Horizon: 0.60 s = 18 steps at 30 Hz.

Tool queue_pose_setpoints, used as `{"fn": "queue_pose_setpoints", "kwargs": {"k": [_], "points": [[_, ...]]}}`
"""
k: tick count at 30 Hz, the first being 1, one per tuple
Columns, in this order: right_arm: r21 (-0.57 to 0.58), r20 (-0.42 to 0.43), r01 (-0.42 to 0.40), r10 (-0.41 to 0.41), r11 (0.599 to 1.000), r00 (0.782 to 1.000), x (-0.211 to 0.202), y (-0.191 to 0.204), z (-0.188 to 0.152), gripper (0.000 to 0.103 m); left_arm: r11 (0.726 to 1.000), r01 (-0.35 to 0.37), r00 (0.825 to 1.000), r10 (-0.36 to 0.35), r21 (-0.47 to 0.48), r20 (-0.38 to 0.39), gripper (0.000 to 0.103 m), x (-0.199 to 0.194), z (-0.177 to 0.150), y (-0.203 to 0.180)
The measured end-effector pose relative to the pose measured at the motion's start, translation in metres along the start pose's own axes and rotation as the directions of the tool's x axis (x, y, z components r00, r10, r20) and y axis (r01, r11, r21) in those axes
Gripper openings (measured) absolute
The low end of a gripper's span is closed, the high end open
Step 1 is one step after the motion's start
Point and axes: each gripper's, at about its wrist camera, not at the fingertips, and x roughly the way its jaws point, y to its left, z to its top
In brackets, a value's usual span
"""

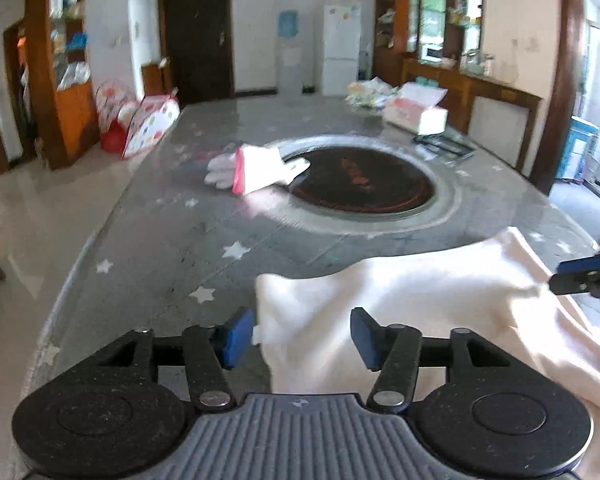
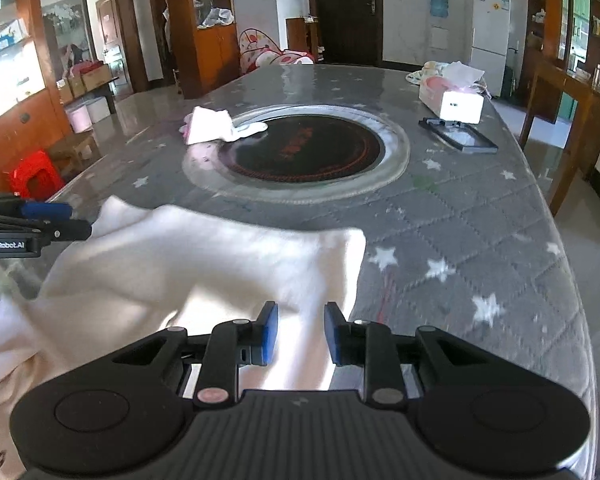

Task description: Fold clothes

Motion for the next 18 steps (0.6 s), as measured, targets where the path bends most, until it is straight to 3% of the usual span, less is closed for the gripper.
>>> {"fn": "queue_pose_setpoints", "kwargs": {"k": [4,8,15,18], "points": [[0.015,-0.002,-0.003,0.003,1.0,1.0,-0.002,0.003,-0.011,0.024,0.996,0.041,0.998,-0.045,0.078,0.049,0.074,-0.03,-0.012,-0.026],[0.031,0.023,0.011,-0.011,0.999,1.0,0.0,0.006,-0.016,0.024,0.986,0.077,0.993,-0.09,0.148,0.083,0.077,-0.058,-0.029,-0.051],[0.048,0.03,0.007,-0.009,0.999,1.0,0.011,0.009,-0.017,0.024,0.969,0.177,0.981,-0.188,0.172,0.05,0.078,-0.077,-0.053,-0.083],[0.057,0.039,0.001,-0.003,0.998,0.999,0.01,0.011,-0.018,0.009,0.959,0.224,0.973,-0.229,0.172,0.014,0.078,-0.076,-0.06,-0.098]]}}
